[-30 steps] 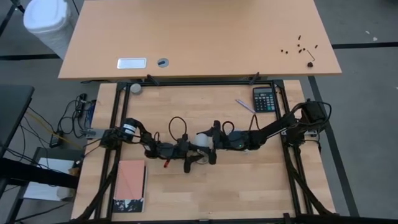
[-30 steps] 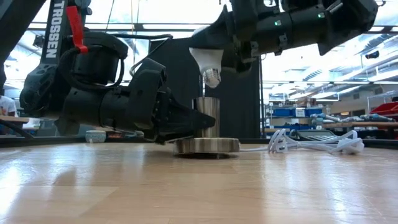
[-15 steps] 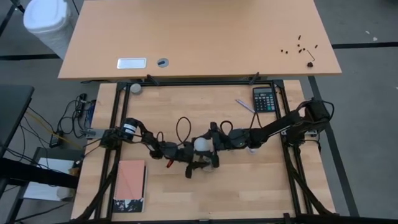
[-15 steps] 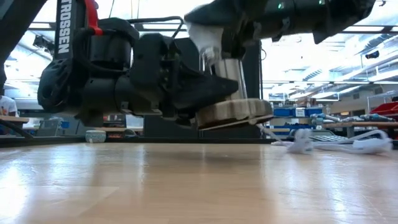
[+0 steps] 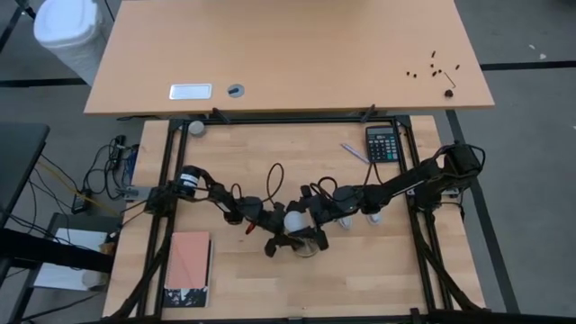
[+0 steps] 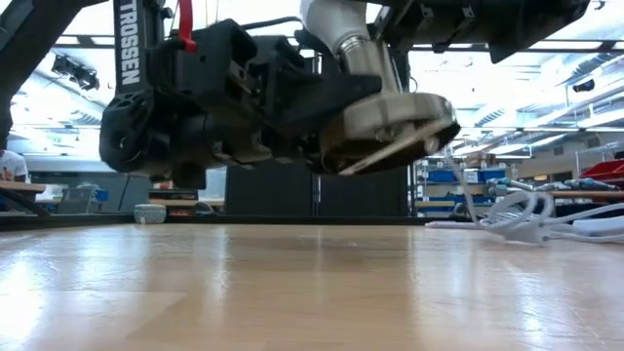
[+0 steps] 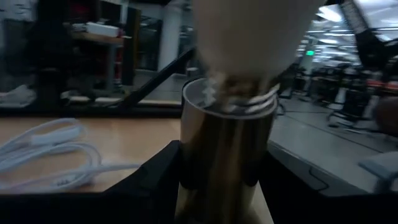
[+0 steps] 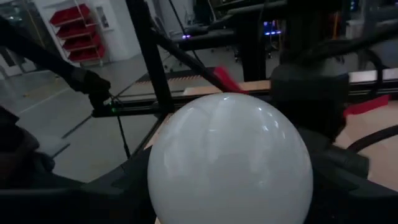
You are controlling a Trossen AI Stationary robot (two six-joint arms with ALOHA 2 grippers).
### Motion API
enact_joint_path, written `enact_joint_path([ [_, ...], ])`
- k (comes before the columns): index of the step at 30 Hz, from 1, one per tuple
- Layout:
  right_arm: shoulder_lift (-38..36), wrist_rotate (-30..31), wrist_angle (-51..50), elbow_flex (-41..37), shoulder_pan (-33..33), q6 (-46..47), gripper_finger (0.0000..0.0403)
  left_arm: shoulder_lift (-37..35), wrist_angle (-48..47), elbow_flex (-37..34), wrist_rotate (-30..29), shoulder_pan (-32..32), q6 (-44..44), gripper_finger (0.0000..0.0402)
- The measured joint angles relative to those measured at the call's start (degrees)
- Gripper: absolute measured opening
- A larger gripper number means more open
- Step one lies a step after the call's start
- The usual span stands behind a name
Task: Screw lightbulb
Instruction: Insert the lightbulb on the lamp
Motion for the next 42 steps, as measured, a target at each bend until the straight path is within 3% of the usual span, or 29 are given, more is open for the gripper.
enact_joint_path([
  [7, -0.2, -3.8, 1.6, 0.0, 0.0, 0.8, 0.0280, -1.6, 0.0, 0.4, 3.4, 0.1, 2.5, 0.0194],
  [26, -3.3, -4.2, -0.1, 0.1, 0.7, 1.1, 0.0280, -4.8, -0.2, 0.3, 1.9, 0.1, 1.6, 0.0194],
  [36, -6.1, 2.6, -5.8, 0.2, 2.1, 0.3, 0.0280, -6.0, -0.7, 0.3, -2.5, -0.2, 4.8, 0.0194],
  [42, -7.2, 8.4, -6.7, 0.0, 4.2, -6.9, 0.0280, -6.0, -0.6, 0.3, -4.5, -0.2, 2.4, 0.0194],
])
